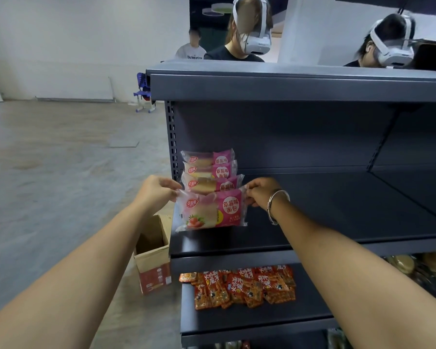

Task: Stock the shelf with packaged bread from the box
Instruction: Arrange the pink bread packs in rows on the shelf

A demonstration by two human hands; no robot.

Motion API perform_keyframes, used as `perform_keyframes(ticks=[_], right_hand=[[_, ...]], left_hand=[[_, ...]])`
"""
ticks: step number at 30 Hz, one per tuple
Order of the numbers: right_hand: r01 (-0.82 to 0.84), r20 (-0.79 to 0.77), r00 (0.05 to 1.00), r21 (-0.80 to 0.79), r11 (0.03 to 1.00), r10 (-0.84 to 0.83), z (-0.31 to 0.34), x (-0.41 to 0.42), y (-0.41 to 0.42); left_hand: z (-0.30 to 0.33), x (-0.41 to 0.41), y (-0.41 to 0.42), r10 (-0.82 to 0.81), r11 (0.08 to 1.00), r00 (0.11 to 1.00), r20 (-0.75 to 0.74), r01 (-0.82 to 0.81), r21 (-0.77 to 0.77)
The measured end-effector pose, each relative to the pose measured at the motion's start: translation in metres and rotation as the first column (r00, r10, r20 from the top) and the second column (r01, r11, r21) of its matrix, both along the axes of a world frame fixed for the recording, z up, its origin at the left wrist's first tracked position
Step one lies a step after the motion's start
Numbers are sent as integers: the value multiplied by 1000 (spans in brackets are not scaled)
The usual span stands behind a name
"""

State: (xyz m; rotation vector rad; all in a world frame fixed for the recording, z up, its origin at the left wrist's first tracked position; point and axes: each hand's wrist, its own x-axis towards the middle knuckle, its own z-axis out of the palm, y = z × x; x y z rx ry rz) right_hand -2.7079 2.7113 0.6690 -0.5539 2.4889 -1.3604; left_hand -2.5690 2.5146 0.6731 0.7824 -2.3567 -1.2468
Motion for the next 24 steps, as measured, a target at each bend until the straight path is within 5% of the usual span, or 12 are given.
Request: perform_keyframes(ticks=[24], right_hand=[[20,49,999,-31,999,-19,-1,35,55]], left_hand=[[-4,43,49,139,990,989,-45,-139,1]])
